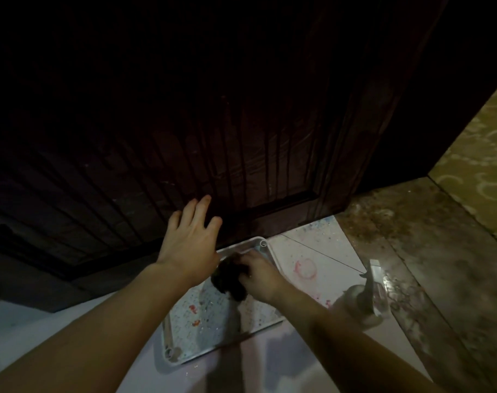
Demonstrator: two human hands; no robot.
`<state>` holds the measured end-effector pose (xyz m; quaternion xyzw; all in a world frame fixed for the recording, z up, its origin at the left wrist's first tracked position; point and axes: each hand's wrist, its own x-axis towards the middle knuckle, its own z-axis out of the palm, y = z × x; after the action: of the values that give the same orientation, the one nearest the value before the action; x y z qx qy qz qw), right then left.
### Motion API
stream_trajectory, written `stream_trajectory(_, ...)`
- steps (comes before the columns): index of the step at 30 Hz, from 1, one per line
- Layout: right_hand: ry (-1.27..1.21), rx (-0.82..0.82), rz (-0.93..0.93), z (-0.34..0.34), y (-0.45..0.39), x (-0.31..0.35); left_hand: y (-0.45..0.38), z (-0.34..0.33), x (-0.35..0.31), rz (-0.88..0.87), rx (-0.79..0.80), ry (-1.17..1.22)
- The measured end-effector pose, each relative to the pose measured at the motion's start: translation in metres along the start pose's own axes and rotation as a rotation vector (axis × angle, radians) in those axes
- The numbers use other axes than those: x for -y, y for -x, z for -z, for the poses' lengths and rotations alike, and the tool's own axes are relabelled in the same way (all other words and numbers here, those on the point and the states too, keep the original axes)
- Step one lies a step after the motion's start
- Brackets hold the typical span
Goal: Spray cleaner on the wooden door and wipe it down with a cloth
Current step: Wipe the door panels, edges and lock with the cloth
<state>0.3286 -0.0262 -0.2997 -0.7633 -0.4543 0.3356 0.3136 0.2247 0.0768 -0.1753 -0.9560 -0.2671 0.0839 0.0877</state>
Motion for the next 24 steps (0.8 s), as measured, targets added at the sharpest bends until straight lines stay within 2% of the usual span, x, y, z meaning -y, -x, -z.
stream_trajectory(4,-0.29,-0.213,0.009,0.038,0.008,0.027,-0.004,0.002,-0.006,-0.007,0.079,0.052)
stream_trajectory(8,-0.54,-0.303,0.021,0.075,0.015,0.06,-0.009,0.007,-0.012,0.026,0.202,0.262)
stream_trajectory(11,-0.653,-0.299,0.071,0.1,0.022,0.087,-0.014,0.019,-0.015,0.067,0.082,0.564)
stream_trajectory(14,-0.623,-0.291,0.134,0.115,0.026,0.103,-0.015,0.036,-0.019,0.107,-0.024,0.815)
stream_trajectory(19,-0.539,-0.403,0.101,0.127,0.025,0.11,-0.012,0.058,-0.027,0.128,-0.159,0.885)
stream_trajectory(22,-0.519,-0.341,-0.006,0.134,0.027,0.117,-0.008,0.071,-0.03,0.135,-0.286,0.901)
stream_trajectory(24,-0.622,-0.252,-0.073,0.137,0.032,0.123,-0.006,0.08,-0.031,0.104,-0.354,0.905)
